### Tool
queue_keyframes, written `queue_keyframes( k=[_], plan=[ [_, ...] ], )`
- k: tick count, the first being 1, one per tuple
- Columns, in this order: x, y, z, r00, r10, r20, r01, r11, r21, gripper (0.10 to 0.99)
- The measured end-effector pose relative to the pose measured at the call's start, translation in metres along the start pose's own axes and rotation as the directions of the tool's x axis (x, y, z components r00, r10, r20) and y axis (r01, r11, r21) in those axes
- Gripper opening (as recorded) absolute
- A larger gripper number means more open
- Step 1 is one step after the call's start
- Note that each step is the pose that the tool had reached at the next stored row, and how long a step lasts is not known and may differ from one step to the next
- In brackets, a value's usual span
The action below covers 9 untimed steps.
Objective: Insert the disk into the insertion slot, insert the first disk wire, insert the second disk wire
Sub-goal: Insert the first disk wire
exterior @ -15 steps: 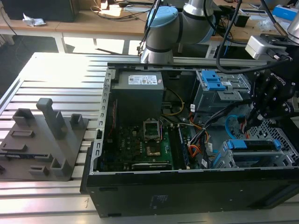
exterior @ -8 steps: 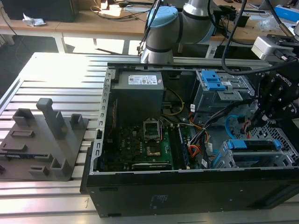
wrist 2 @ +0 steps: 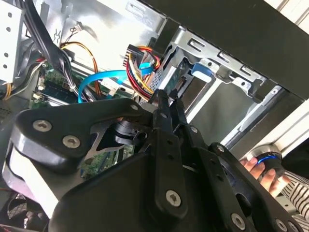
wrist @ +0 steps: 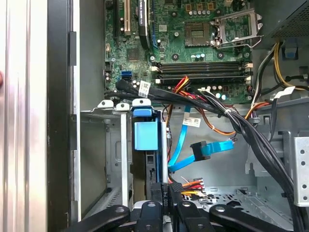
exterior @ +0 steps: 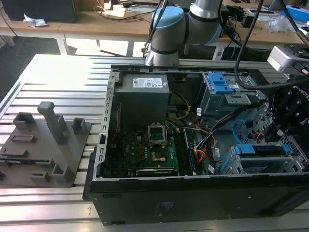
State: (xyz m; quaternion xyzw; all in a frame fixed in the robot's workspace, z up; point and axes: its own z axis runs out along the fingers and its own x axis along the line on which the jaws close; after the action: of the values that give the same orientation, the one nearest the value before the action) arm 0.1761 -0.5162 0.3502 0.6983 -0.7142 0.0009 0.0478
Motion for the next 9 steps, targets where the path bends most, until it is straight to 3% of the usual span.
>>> queue_keyframes(
  k=[9],
  plan=[
    [0.004, -0.0041, 0.0069, 1.0, 0.0, 0.0065, 0.0, 1.0, -0.001, 0.18]
  ],
)
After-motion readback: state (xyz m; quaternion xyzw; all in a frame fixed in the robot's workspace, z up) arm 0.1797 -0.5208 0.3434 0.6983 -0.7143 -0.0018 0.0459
